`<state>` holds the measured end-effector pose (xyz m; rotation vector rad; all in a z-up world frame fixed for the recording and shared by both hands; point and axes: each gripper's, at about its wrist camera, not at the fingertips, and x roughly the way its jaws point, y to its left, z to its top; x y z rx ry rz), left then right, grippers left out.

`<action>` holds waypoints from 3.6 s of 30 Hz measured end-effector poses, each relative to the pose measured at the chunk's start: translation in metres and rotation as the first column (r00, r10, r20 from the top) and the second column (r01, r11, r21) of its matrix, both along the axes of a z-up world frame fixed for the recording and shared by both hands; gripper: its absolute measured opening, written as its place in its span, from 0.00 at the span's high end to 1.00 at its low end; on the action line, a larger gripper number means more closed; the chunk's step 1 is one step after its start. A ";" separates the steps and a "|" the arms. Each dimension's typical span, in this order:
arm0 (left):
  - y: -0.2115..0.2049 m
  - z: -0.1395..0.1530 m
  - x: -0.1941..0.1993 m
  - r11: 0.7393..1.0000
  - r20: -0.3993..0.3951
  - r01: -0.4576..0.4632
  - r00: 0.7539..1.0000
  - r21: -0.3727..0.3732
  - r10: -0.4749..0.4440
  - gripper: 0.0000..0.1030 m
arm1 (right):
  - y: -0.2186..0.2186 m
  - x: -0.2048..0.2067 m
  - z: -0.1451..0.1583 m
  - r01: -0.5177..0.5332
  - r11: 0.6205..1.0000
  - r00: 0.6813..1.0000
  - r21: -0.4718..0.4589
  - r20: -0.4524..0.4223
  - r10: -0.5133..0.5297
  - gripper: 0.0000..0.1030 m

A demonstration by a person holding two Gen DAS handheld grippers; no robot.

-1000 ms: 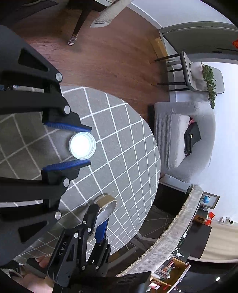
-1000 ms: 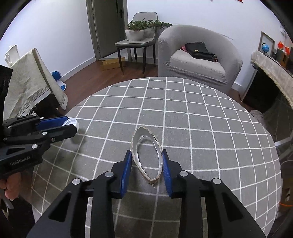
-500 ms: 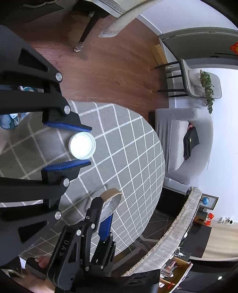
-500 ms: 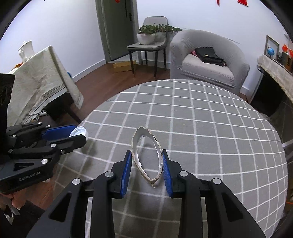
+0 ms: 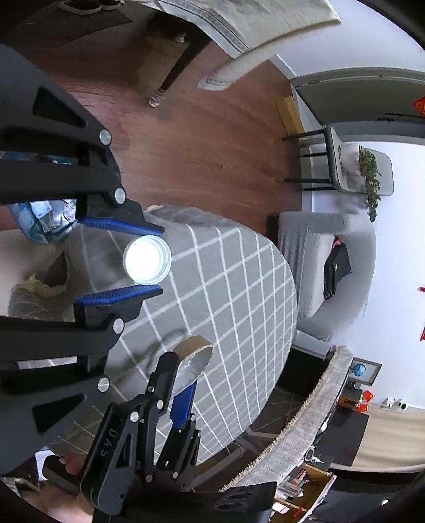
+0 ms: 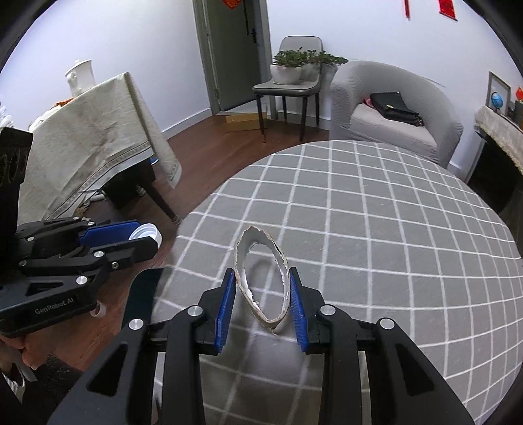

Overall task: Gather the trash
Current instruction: 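Carry the white cap and tape roll over the teal bin with both tools, then open the left tool over the bin while the right tool releases the tape roll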

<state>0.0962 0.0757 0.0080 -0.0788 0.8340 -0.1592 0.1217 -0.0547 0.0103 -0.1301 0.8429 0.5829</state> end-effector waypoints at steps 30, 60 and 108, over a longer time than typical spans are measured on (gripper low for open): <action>0.116 -0.083 -0.044 0.982 -0.177 -0.189 0.966 0.012 0.188 0.68 | 0.102 -0.044 -0.003 -0.203 0.978 0.979 0.044 -0.009 0.204 0.69; 0.169 -0.183 -0.067 0.970 -0.412 -0.244 0.882 0.015 0.228 0.68 | 0.191 -0.043 -0.061 -0.288 0.956 0.947 -0.060 -0.165 0.275 0.69; 0.195 -0.047 -0.094 0.946 -0.096 -0.287 0.957 -0.153 0.275 0.69 | 0.219 -0.039 -0.156 -0.326 0.905 0.904 -0.274 -0.372 0.213 0.39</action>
